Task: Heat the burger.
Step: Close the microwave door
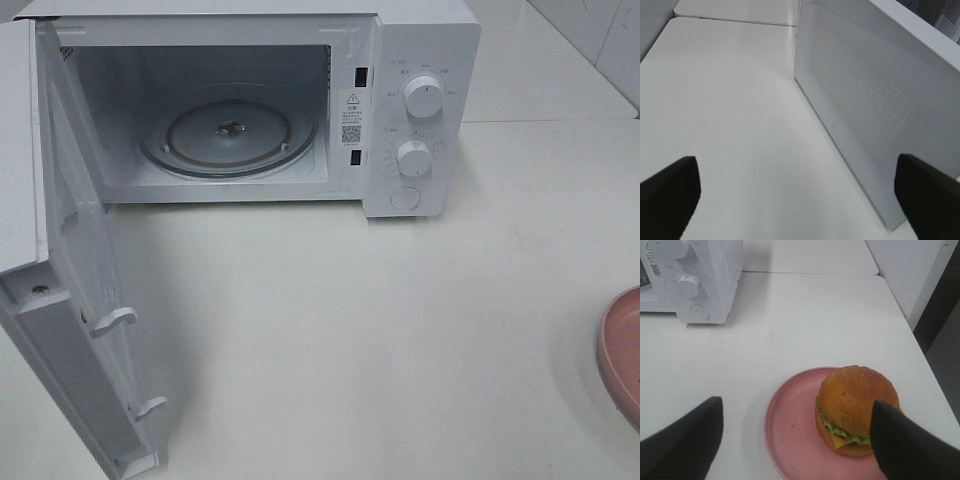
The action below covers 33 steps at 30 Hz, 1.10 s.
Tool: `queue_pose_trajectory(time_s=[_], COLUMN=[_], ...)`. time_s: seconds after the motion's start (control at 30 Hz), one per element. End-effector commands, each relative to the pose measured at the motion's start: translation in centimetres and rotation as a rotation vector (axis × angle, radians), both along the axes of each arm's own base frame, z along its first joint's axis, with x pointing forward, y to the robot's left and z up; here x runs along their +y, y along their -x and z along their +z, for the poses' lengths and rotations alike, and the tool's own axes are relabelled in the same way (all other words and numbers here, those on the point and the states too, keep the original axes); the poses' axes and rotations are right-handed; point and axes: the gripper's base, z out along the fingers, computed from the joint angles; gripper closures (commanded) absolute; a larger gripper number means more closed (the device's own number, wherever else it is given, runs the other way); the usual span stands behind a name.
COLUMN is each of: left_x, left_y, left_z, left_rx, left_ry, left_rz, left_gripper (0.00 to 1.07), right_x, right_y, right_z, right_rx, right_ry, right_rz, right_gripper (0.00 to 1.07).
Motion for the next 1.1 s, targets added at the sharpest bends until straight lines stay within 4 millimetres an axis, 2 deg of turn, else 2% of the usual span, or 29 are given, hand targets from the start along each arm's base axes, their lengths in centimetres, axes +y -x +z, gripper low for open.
queue_pose_trajectory(time_s=[0.03,0.77,0.87,0.9,1.03,1.07,1.1], left_x=[0.0,0.0,0.0,0.1,0.2,0.3,0.3], left_y=[0.0,0.0,-0.1,-0.4,-1.3,-2.1,-2.4], left_z=[-0.1,-0.1,0.7,1.3,1.8,1.7,1.6], left_rx=[-0.004,-0.007,-0.035,-0.067,-0.090,-0.072,-0.060], left_ry=[0.003,0.005,0.009,0.010,0.012,0.010,0.009], left_rz=[0.004,0.003,0.008,0.013,0.021,0.027,0.029], left_gripper=[0.09,0.09,0.09,0.10,0.14,0.17,0.24], right_x=[0.0,0.0,0.0,0.0,0.0,0.0,0.0], right_y=[0.3,0.3,0.3,0.3,0.3,0.3,0.3], right_z=[0.0,0.0,0.0,0.0,0.0,0.0,0.0], right_rx=[-0.034,-0.034,-0.034,-0.034,-0.034,-0.034,-0.034], right_ry=[0.006,0.006,0.006,0.006,0.006,0.006,0.006], right_rz=[0.000,0.000,0.000,0.000,0.000,0.000,0.000], right_gripper=[0.31,0.32,0.32,0.32,0.32,0.32,0.32])
